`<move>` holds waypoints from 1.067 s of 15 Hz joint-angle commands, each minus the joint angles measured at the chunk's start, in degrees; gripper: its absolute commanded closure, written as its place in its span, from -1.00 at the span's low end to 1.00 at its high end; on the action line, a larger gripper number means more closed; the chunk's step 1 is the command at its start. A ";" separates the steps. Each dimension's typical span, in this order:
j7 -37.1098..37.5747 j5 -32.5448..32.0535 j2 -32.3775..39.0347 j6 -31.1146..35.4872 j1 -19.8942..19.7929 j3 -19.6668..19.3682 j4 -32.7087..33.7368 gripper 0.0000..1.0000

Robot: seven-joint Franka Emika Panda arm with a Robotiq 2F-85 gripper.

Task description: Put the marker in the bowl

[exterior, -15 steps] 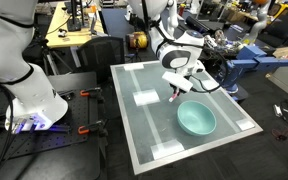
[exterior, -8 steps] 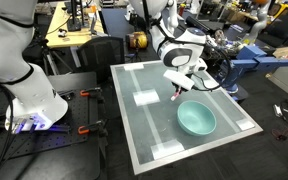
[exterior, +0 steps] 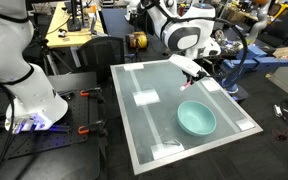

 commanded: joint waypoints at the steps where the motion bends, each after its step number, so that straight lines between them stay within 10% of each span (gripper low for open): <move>1: 8.51 -2.95 -6.63 0.42 2.48 -4.40 -4.03 0.90; 16: 21.48 -1.27 -5.22 -5.62 -0.37 -10.48 -1.28 0.90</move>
